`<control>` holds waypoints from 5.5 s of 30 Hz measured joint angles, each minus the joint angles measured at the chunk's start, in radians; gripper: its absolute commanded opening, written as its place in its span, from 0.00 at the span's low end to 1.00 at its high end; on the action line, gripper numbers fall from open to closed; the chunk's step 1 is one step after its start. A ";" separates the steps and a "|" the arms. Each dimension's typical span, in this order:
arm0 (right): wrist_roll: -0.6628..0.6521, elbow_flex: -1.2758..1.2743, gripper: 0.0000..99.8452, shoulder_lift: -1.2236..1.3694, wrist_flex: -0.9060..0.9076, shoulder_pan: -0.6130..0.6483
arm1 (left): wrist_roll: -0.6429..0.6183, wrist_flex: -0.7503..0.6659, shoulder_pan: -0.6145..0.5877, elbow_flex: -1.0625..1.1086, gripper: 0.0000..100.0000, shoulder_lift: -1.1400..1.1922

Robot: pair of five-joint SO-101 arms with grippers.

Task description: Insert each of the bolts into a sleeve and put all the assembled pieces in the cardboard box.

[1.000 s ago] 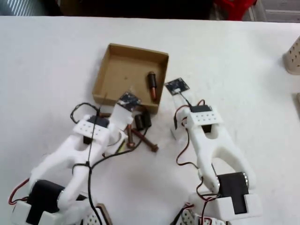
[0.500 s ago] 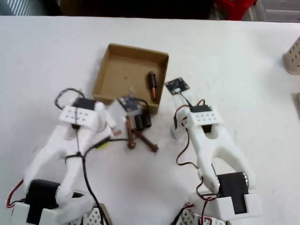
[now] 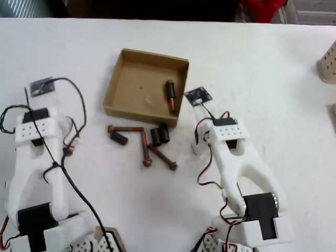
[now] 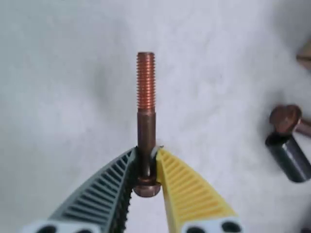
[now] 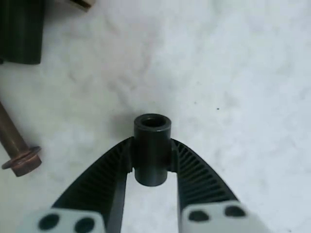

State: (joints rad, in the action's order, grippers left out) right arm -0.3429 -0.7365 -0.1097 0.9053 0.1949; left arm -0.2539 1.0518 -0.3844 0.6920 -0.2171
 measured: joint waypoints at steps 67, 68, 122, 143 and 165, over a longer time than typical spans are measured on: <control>-0.002 -0.025 0.02 0.000 -0.029 -0.029 | 0.961 0.123 0.054 -0.374 0.02 0.531; -0.002 -0.025 0.02 0.000 -0.029 -0.029 | 0.936 0.109 0.060 -0.373 0.02 0.531; -0.002 -0.025 0.02 0.000 -0.041 -0.029 | 1.594 0.298 0.207 -0.809 0.14 0.735; -0.026 -0.025 0.02 0.000 -0.041 -0.029 | 1.349 0.480 0.198 -1.223 0.02 1.045; 0.038 -0.025 0.02 0.000 -0.066 -0.029 | 0.750 0.712 0.074 -1.395 0.02 1.003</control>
State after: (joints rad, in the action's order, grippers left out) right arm -0.3046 -0.7610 -0.1097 0.8393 0.1657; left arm 0.4964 1.7637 -0.3107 -0.7027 0.7864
